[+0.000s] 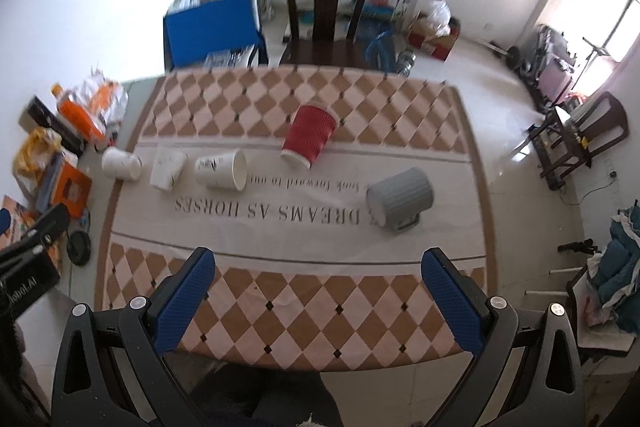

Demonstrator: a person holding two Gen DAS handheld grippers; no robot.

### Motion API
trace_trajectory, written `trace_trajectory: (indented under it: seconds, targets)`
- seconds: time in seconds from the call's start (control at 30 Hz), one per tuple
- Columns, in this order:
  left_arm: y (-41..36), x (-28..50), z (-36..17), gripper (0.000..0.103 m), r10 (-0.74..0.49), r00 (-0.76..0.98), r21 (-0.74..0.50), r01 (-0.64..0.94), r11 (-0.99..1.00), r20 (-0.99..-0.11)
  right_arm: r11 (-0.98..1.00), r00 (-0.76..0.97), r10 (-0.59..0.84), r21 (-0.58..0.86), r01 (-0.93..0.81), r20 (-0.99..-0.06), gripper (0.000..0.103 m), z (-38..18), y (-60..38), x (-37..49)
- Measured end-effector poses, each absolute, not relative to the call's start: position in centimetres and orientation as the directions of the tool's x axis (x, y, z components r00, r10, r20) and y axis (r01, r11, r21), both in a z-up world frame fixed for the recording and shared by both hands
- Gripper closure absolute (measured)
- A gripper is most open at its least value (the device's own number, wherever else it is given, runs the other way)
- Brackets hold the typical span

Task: Flip cup upright
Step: 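Reach the left tool to the white bird-print paper cup and grasp it, then lift the white cup upright with the left tool toward the right tool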

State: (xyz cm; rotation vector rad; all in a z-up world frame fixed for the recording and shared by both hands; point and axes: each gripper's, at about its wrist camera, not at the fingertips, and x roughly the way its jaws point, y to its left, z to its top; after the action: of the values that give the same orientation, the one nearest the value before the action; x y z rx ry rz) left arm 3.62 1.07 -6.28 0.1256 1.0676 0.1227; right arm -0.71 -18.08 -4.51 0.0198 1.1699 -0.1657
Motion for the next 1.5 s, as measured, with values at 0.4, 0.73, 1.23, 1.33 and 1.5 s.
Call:
trace_trajectory:
  seconds: [0.4, 0.73, 1.23, 1.33, 1.5]
  targets:
    - [5.5, 11.3, -18.9, 0.000, 0.250, 0.265, 0.237, -0.079, 0.968, -0.931, 0.994, 0.156, -0.095, -0.085, 0.071, -0.983, 0.000, -20.4, -14.2, 7.3]
    - [7.5, 19.3, -26.6, 0.003, 0.137, 0.134, 0.141, 0.019, 0.990, -0.981, 0.991, -0.011, -0.093, -0.093, 0.101, -0.996, 0.005, -30.7, -10.8, 13.2]
    - [6.5, 26.4, -31.8, 0.026, 0.086, 0.085, 0.102, 0.214, 0.972, -0.993, 0.970, -0.091, -0.127, -0.142, 0.195, -0.988, 0.015, -35.6, -11.6, 15.7]
    - [6.2, 26.9, -32.6, 0.026, 0.093, 0.078, 0.109, 0.237, 0.965, -0.993, 0.966, -0.097, -0.132, -0.150, 0.209, -0.987, 0.015, -35.8, -12.0, 15.8]
    - [6.7, 27.4, -33.7, 0.044, 0.078, 0.064, 0.091, 0.247, 0.965, -0.995, 0.962, -0.109, -0.147, -0.168, 0.215, -0.983, 0.015, -36.5, -13.0, 15.6]
